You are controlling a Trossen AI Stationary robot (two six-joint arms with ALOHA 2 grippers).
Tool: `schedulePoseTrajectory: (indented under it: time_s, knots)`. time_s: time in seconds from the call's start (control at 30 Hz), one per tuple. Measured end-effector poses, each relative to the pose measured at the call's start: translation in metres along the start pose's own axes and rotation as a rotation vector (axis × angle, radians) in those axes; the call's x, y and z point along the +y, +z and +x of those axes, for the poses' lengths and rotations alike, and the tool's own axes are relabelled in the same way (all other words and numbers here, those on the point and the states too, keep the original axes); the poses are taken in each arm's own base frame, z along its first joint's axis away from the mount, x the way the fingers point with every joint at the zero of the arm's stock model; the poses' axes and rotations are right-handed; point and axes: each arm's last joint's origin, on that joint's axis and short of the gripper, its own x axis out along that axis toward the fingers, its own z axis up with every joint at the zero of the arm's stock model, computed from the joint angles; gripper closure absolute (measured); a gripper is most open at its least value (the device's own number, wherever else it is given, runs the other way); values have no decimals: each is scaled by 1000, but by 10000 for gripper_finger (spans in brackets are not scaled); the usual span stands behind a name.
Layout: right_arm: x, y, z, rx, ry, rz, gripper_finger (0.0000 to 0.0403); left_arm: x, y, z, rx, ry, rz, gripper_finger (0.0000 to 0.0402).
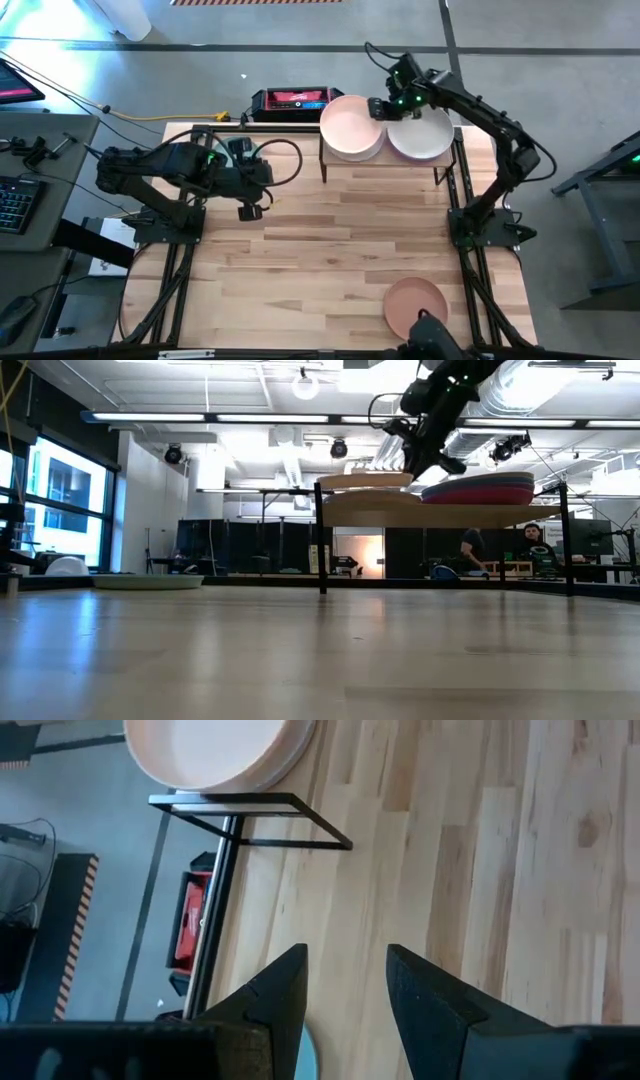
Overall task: Place and stack plates onto a shelf
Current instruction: Stack the white plate on top of the gray plate on the shelf
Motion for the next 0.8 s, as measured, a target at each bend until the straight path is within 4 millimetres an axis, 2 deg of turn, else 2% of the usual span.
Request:
schedulePoseTrajectory:
  time_s: [0.27,0.8]
  knots:
    - [-3,-4,1,45,-32,-48,403,9,1,5,18,24,-68,273]
    - [-3,-2,2,8,-69,-82,403,25,0,14,47,61,-123,273]
